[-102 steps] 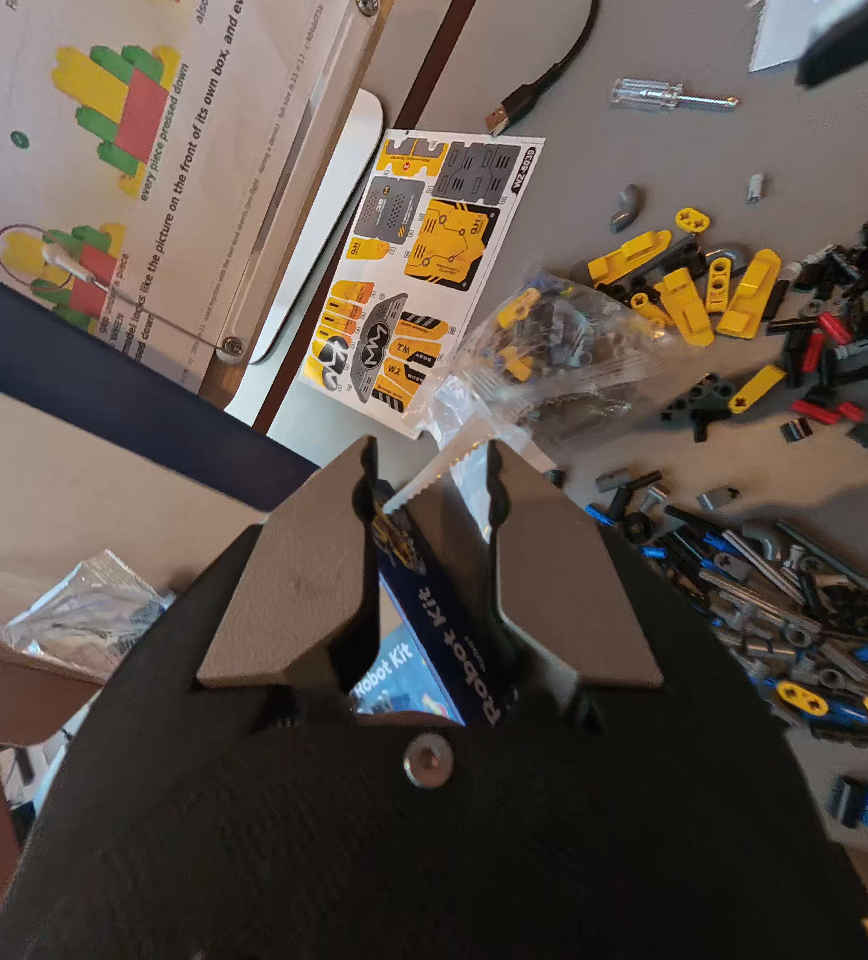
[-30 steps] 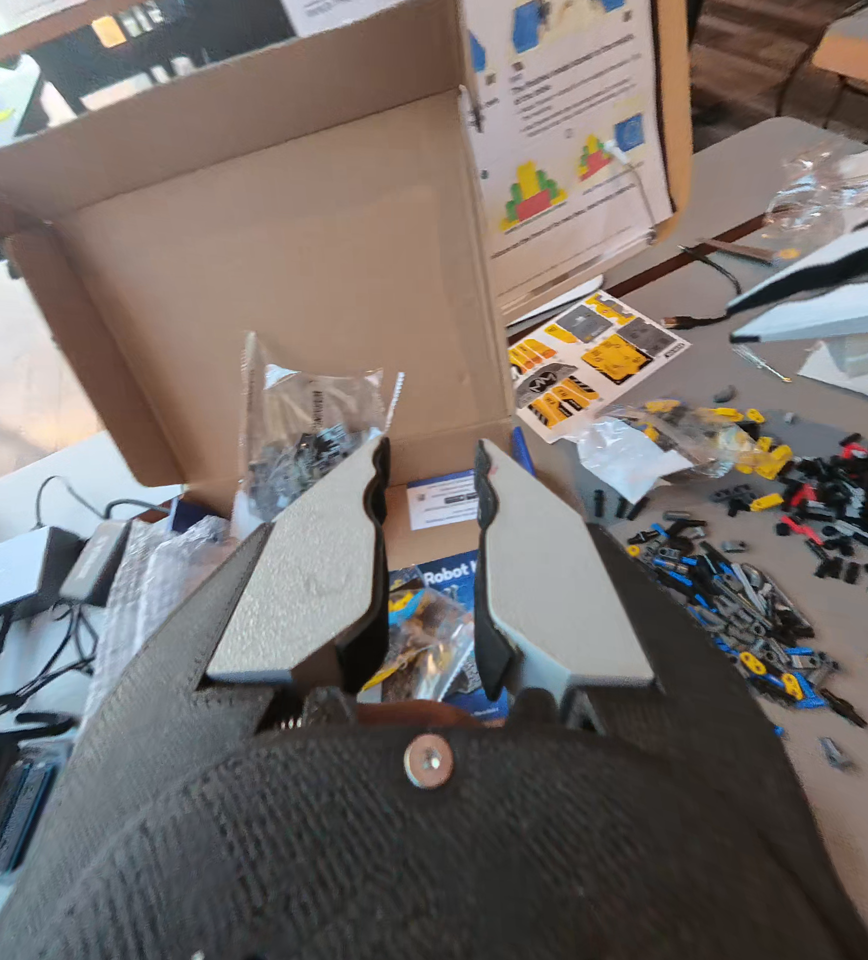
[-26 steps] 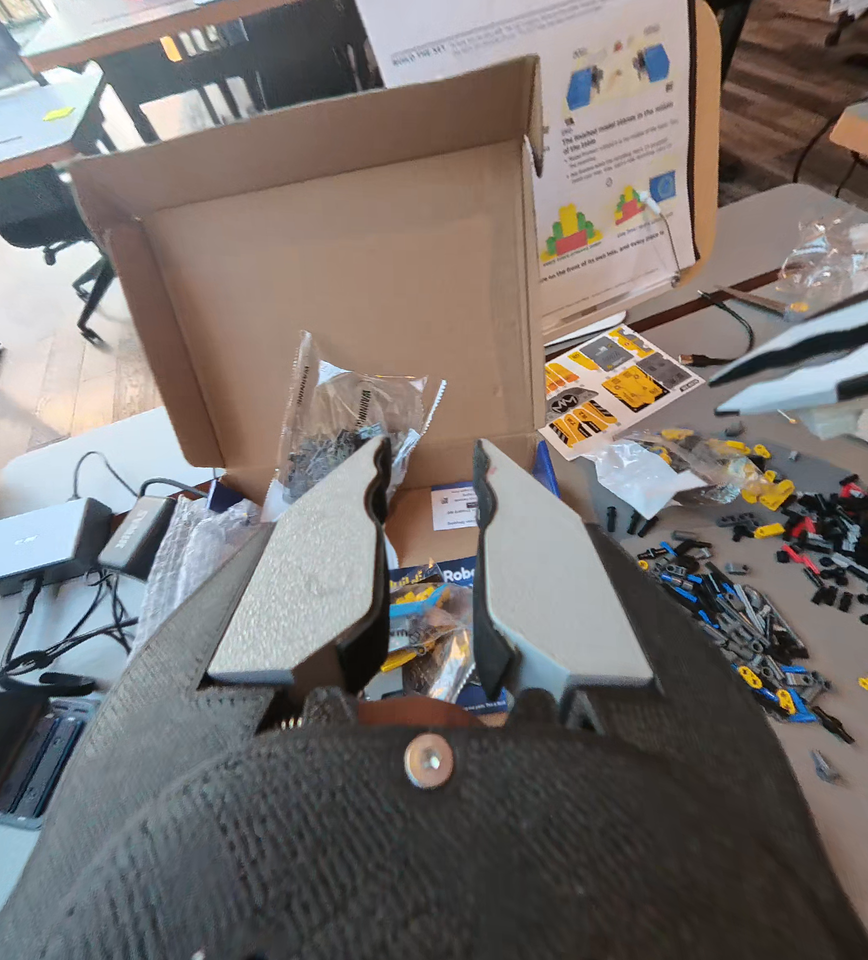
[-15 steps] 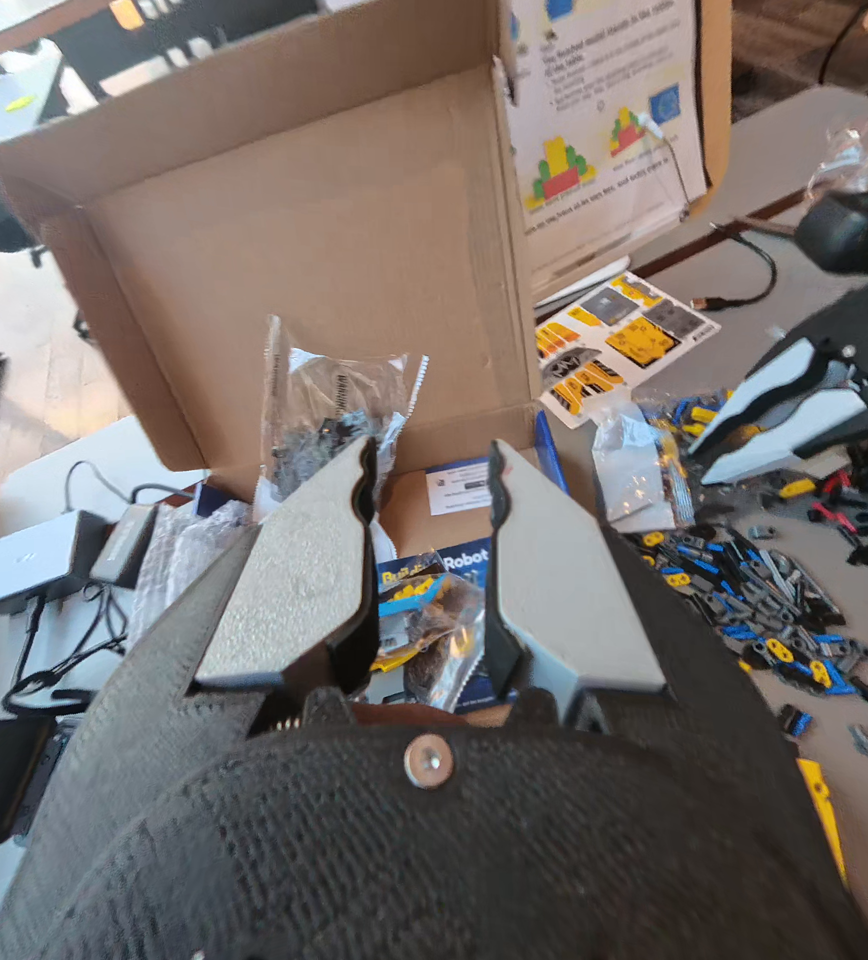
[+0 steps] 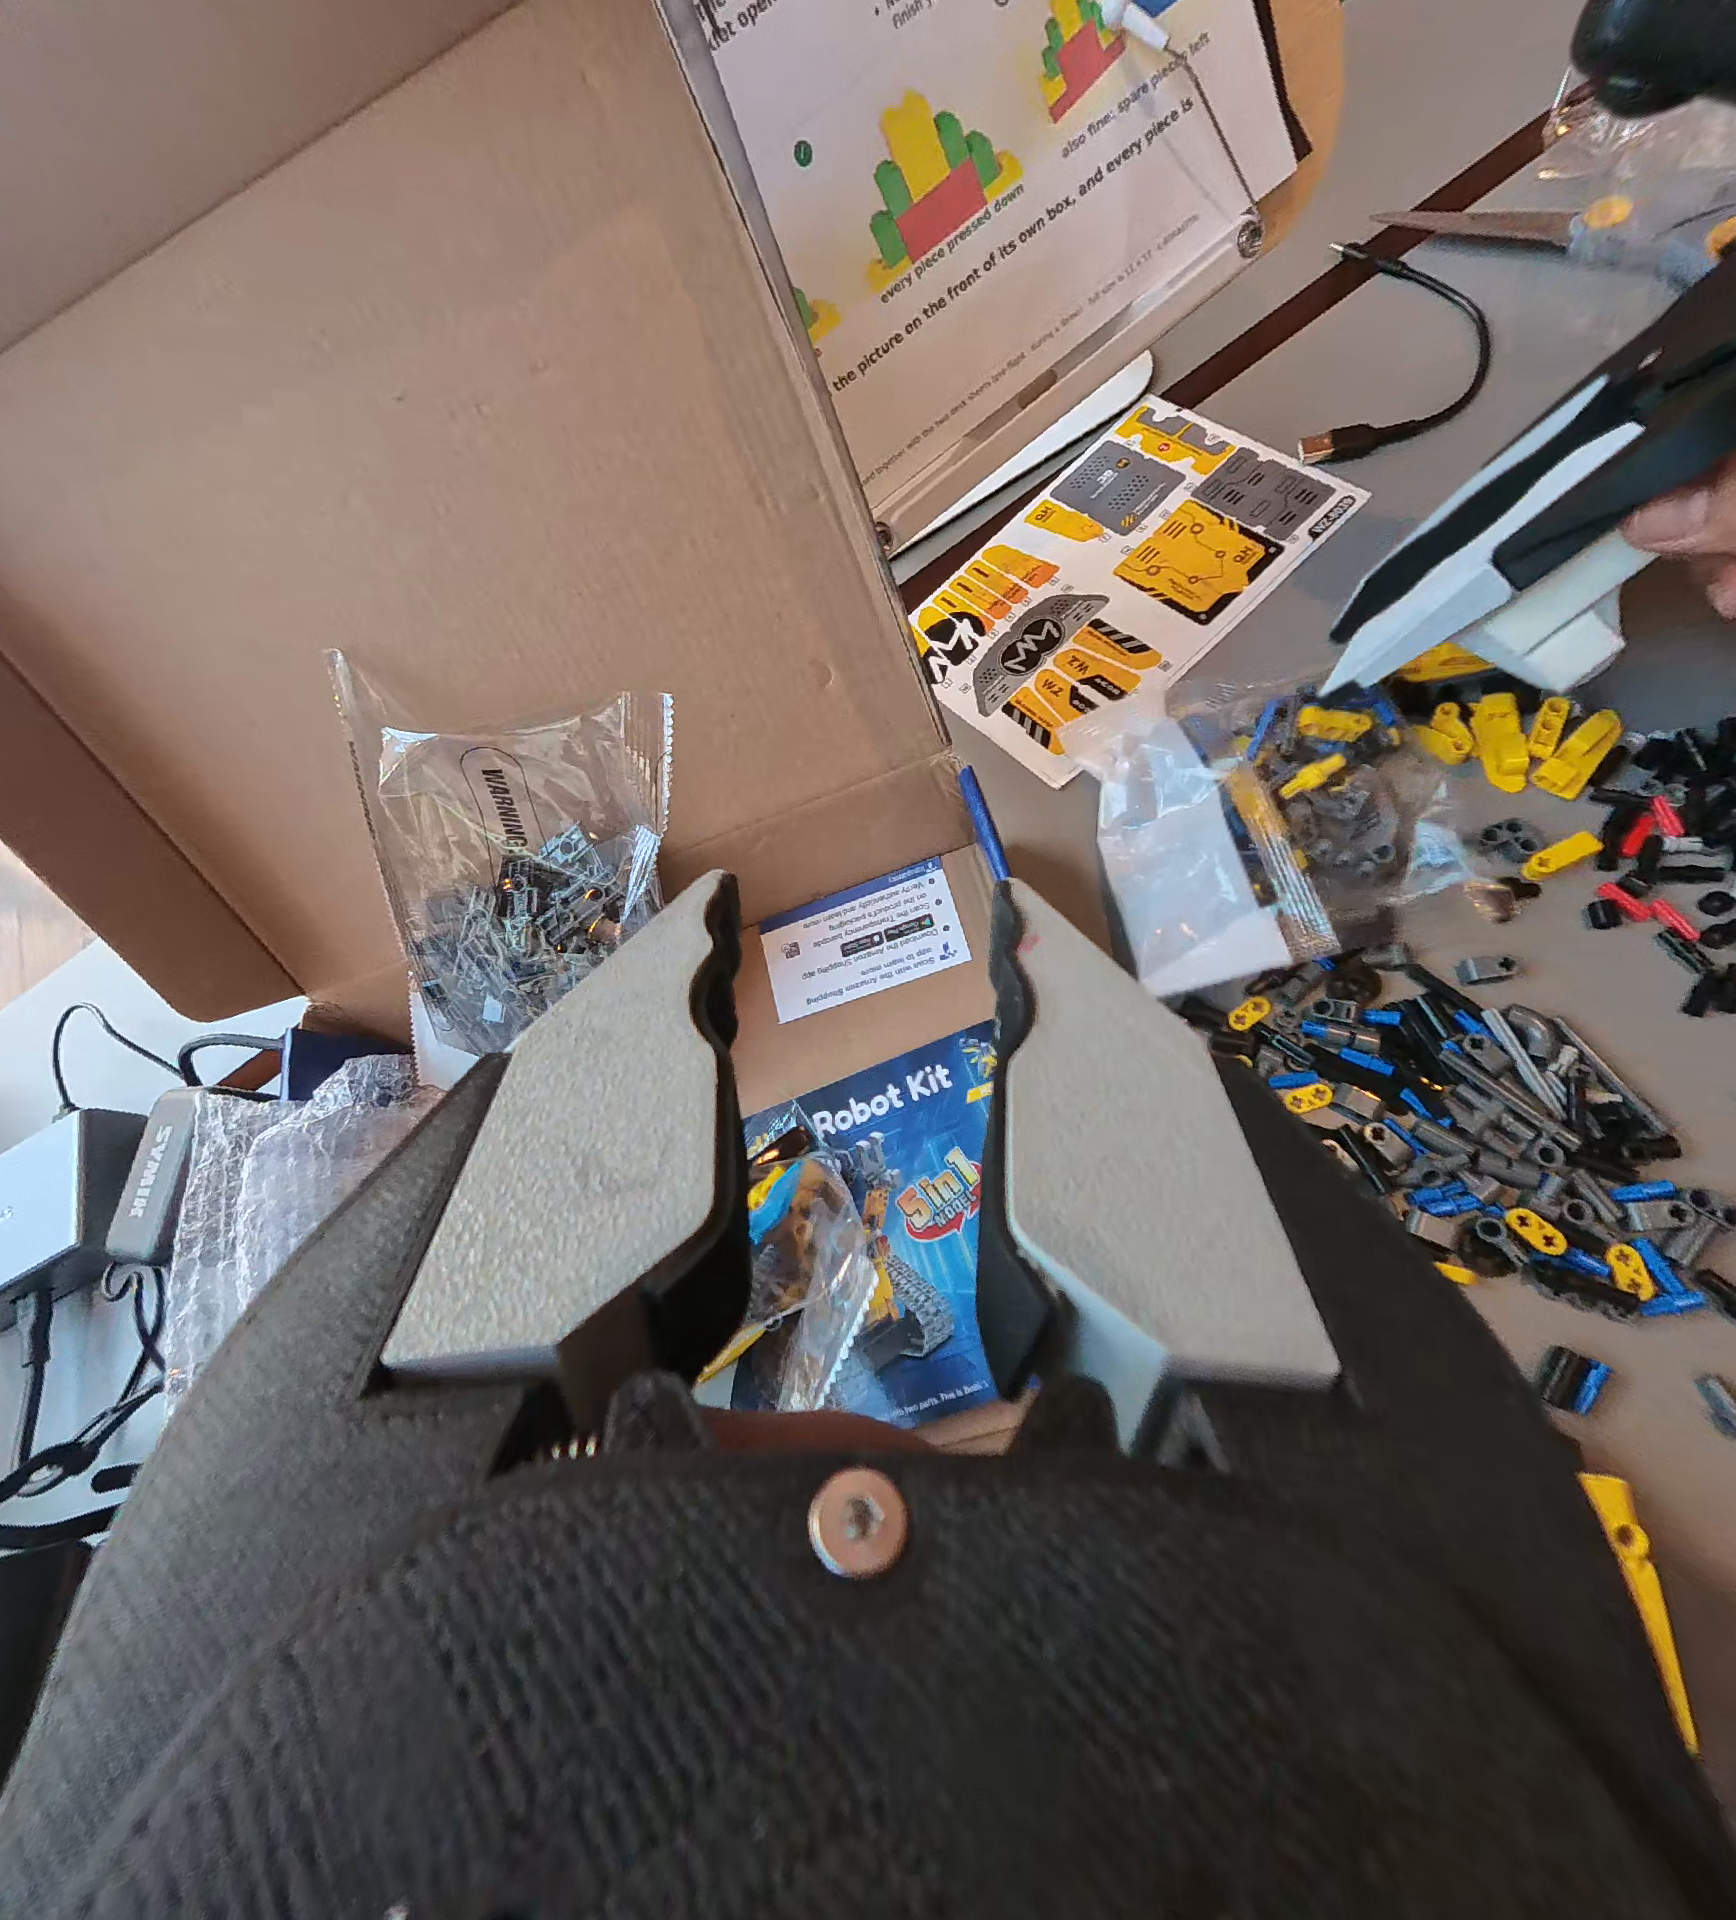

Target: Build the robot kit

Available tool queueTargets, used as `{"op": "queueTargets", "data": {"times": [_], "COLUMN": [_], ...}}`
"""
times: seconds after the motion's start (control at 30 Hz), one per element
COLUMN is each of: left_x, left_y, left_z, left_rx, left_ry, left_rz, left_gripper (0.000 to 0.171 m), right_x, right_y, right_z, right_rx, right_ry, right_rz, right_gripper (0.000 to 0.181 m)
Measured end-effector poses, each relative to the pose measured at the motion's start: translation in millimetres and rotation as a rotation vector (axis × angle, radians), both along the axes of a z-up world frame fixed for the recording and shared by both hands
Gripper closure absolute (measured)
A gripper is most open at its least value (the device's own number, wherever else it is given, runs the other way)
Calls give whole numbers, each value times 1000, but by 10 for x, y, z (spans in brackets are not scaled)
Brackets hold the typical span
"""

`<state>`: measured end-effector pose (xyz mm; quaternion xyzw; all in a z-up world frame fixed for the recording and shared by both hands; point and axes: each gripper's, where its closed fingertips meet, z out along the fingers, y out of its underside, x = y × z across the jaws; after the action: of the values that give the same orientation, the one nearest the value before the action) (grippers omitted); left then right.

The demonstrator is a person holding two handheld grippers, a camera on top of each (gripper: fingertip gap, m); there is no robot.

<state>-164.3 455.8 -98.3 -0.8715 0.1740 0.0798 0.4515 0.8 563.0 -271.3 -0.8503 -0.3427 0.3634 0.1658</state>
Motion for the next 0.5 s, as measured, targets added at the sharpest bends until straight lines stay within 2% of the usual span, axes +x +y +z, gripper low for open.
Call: {"op": "queueTargets", "data": {"times": [0.13,0.2,0.5], "left_x": [18,33,47], "left_y": [-4,-3,-1], "left_z": [24,23,8], "left_rx": [9,9,6], "left_ry": [-5,-5,3], "left_rz": [-7,-13,-19], "left_gripper": [126,127,127], "right_x": [-49,-66,-92], "right_y": [-132,-165,-208], "right_z": [-2,17,156], "right_rx": [-49,-57,-42], "right_ry": [21,34,81], "right_rz": [65,84,109], "right_gripper": [144,160,173]}}
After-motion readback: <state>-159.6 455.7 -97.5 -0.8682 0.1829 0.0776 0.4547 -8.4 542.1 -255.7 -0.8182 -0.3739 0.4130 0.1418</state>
